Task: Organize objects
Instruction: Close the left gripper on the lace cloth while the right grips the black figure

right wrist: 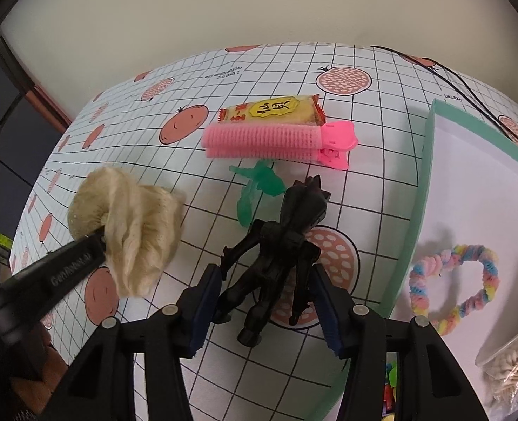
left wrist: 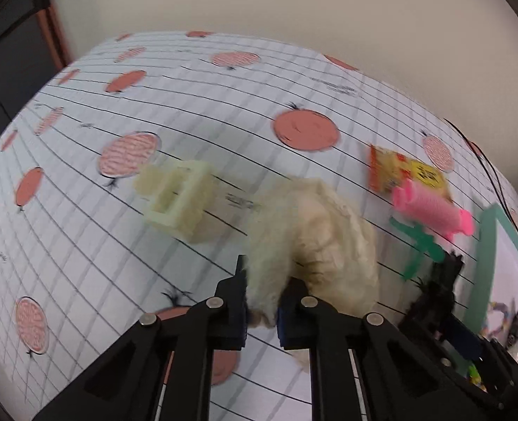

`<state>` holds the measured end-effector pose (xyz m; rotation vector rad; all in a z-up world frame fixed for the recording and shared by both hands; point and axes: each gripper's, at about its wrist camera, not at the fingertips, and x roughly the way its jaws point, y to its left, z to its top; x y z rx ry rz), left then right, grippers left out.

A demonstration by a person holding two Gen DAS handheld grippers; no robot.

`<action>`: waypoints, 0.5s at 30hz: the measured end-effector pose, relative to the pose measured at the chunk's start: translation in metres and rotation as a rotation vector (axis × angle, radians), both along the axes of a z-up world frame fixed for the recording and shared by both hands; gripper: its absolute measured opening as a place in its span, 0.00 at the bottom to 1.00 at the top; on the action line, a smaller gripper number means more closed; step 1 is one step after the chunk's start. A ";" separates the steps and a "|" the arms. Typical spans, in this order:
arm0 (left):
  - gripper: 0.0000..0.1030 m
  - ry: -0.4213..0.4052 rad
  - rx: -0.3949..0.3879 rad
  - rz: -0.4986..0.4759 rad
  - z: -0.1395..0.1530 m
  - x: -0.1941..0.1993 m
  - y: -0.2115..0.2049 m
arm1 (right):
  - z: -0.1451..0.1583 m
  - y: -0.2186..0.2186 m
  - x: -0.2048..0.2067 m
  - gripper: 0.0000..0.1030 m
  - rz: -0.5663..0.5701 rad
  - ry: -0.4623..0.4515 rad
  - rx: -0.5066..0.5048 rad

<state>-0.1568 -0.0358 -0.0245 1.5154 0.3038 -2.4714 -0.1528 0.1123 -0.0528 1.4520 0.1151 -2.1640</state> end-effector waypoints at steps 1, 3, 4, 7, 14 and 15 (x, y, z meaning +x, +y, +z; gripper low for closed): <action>0.12 0.000 0.011 0.011 0.000 0.000 -0.004 | 0.000 0.000 0.000 0.54 -0.001 0.003 0.004; 0.12 -0.007 0.036 0.046 -0.002 0.001 -0.013 | 0.000 0.000 0.000 0.54 -0.003 0.006 0.008; 0.12 -0.013 0.051 0.060 -0.004 0.001 -0.017 | 0.000 -0.001 0.001 0.54 -0.003 0.008 0.013; 0.12 -0.027 0.082 0.084 -0.009 0.002 -0.022 | 0.000 -0.004 0.003 0.54 0.005 0.027 0.042; 0.12 -0.028 0.067 0.070 -0.008 0.001 -0.017 | -0.004 -0.024 0.017 0.55 0.070 0.121 0.196; 0.12 -0.028 0.067 0.069 -0.008 0.001 -0.016 | -0.004 -0.025 0.018 0.54 0.074 0.132 0.202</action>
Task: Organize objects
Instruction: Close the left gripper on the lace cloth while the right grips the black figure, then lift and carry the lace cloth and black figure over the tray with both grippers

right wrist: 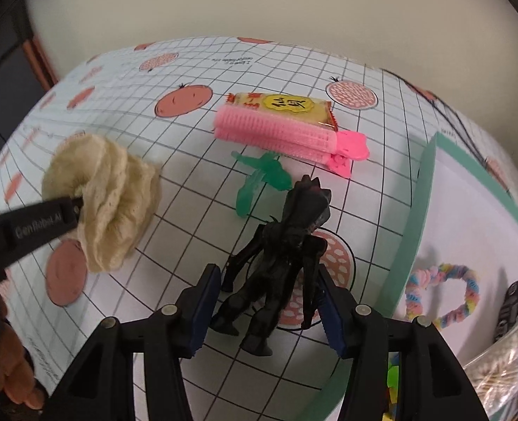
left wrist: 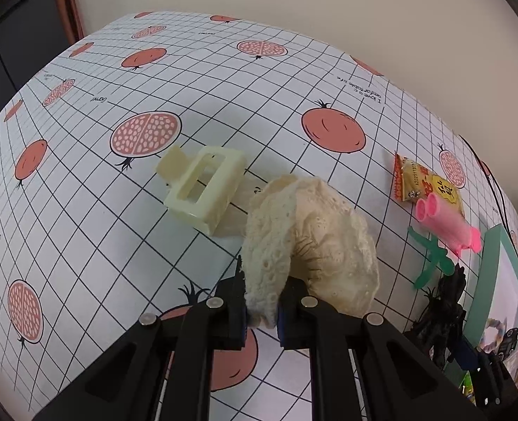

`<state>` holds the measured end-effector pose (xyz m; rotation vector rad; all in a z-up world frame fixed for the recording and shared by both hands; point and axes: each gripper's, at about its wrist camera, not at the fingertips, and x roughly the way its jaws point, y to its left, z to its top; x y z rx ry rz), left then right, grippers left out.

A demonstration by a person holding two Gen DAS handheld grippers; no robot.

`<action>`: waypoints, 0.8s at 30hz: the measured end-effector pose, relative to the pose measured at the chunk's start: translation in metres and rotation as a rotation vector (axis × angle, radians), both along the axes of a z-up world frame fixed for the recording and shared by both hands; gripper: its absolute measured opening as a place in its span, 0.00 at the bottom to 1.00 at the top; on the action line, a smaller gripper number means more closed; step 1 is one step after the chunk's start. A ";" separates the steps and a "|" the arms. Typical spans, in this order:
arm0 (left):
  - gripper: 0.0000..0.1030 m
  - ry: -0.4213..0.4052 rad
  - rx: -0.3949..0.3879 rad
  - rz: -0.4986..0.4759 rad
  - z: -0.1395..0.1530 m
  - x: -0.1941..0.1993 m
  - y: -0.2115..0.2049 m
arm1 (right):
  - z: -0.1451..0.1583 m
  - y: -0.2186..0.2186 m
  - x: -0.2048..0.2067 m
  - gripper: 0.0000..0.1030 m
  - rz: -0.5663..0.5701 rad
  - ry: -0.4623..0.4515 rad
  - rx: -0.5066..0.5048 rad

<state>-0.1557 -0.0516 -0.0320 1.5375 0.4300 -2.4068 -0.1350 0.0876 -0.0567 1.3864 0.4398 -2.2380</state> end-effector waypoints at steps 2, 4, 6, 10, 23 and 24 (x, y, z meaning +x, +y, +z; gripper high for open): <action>0.12 0.000 0.001 0.000 0.001 0.000 -0.001 | 0.000 0.003 -0.001 0.53 -0.008 -0.007 -0.009; 0.12 -0.002 0.004 0.001 0.000 0.002 -0.003 | 0.001 0.004 -0.002 0.51 -0.008 -0.007 -0.009; 0.12 -0.003 0.005 0.002 0.000 0.002 -0.003 | 0.002 0.005 -0.002 0.49 -0.010 -0.011 -0.013; 0.12 -0.003 0.008 0.002 0.000 0.001 -0.003 | 0.006 0.008 -0.005 0.43 -0.021 -0.028 -0.049; 0.12 0.013 0.000 -0.027 0.009 0.001 0.008 | 0.009 0.022 -0.015 0.30 -0.066 -0.098 -0.142; 0.12 0.012 -0.003 -0.030 0.009 0.001 0.009 | 0.008 0.022 -0.015 0.30 -0.068 -0.100 -0.145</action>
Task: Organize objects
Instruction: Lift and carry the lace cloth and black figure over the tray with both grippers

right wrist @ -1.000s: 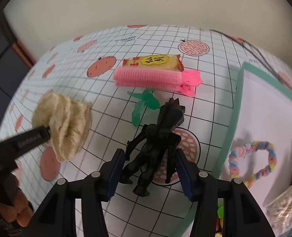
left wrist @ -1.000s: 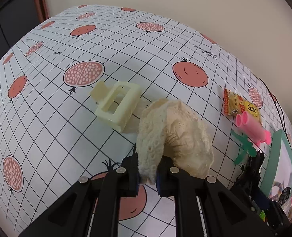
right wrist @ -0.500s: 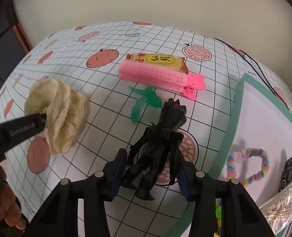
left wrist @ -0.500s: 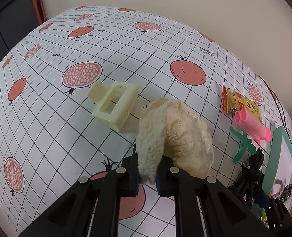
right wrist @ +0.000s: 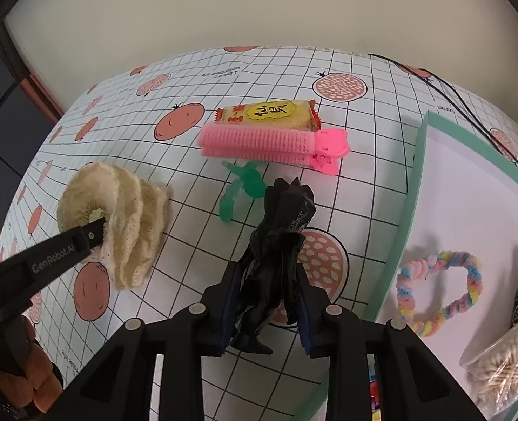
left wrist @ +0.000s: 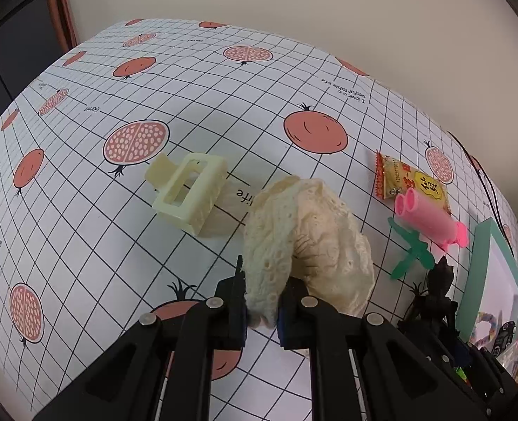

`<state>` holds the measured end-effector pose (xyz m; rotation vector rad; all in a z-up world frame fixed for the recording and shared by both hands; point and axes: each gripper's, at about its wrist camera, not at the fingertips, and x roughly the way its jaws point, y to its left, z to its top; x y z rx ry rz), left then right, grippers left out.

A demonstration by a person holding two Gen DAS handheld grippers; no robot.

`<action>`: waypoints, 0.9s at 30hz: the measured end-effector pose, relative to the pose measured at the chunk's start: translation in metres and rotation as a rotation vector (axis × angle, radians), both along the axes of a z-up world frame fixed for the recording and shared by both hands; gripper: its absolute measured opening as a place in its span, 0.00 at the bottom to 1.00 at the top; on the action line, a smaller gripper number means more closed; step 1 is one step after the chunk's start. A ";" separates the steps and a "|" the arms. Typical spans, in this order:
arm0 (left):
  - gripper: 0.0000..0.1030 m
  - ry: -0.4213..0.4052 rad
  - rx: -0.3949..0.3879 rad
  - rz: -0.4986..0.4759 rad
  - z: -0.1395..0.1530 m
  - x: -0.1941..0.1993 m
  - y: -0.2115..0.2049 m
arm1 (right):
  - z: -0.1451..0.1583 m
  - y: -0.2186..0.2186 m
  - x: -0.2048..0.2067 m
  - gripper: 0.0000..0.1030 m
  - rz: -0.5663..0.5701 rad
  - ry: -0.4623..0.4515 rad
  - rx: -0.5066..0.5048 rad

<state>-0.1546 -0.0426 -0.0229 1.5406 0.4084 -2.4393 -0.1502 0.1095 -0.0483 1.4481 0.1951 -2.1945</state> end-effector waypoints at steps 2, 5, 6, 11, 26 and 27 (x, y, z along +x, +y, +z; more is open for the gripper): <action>0.12 -0.002 -0.005 -0.003 -0.001 0.000 0.001 | 0.000 0.000 0.000 0.30 -0.001 0.001 -0.003; 0.12 -0.005 -0.012 -0.006 -0.001 0.001 0.002 | -0.001 0.001 -0.001 0.30 -0.007 0.000 -0.009; 0.12 -0.005 -0.013 -0.006 -0.001 0.000 0.002 | -0.001 0.001 -0.001 0.30 -0.007 0.002 -0.010; 0.12 -0.008 -0.016 -0.010 -0.001 0.001 0.004 | -0.001 0.000 0.000 0.30 -0.011 0.007 -0.017; 0.12 0.046 -0.016 -0.015 0.015 0.005 0.013 | 0.008 0.009 -0.005 0.20 -0.039 -0.011 -0.078; 0.12 0.061 -0.007 -0.015 0.019 0.005 0.013 | 0.010 0.010 -0.005 0.20 -0.037 -0.013 -0.090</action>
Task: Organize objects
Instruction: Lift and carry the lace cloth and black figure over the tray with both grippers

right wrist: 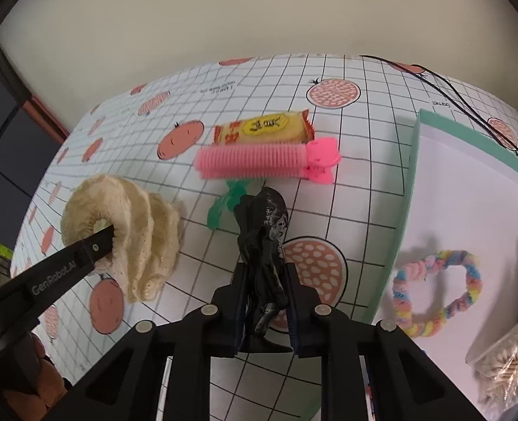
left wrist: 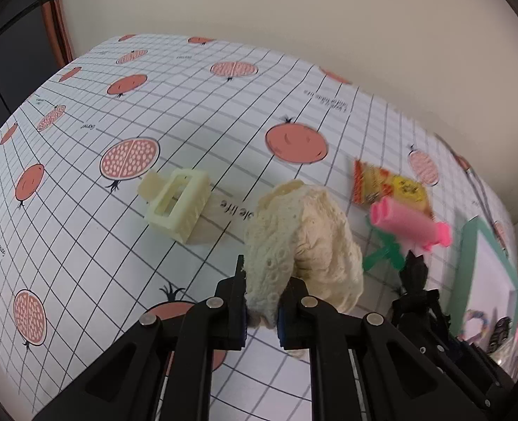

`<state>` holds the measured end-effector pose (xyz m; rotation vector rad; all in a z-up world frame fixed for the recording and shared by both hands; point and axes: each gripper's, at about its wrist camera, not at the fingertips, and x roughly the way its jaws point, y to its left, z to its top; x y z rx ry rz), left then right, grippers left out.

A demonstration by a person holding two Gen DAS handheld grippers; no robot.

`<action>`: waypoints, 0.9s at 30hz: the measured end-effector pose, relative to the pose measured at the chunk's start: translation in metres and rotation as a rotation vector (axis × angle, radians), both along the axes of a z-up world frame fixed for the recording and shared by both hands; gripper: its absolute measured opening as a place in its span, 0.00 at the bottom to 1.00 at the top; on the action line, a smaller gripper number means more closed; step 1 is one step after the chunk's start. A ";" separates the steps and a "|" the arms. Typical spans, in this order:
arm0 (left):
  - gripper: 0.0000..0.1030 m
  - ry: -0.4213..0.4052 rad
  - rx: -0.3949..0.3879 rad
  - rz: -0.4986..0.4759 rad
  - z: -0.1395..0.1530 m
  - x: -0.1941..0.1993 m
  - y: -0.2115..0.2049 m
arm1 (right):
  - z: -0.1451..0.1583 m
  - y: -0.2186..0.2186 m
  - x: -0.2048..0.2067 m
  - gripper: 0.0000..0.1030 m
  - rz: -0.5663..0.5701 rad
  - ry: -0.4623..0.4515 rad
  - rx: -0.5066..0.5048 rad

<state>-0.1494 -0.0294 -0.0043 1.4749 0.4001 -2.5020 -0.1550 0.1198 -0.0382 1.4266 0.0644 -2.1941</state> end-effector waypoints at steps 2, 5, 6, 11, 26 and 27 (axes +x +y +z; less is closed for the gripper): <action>0.12 0.023 0.007 -0.004 0.006 0.000 0.002 | 0.004 0.001 0.000 0.20 0.007 0.003 -0.011; 0.12 0.048 0.021 0.000 0.013 0.002 0.003 | 0.010 0.004 -0.001 0.20 0.000 0.002 -0.036; 0.12 0.054 0.029 0.005 0.015 0.002 0.003 | 0.014 0.005 -0.002 0.20 -0.005 0.004 -0.049; 0.12 0.140 0.055 0.024 0.038 0.009 0.002 | 0.038 0.016 -0.003 0.20 -0.015 0.041 -0.098; 0.12 0.301 0.128 -0.160 0.085 0.024 0.066 | 0.086 0.078 -0.021 0.20 -0.133 0.122 -0.116; 0.12 0.304 0.131 -0.173 0.086 0.025 0.072 | 0.087 0.084 -0.022 0.20 -0.143 0.125 -0.109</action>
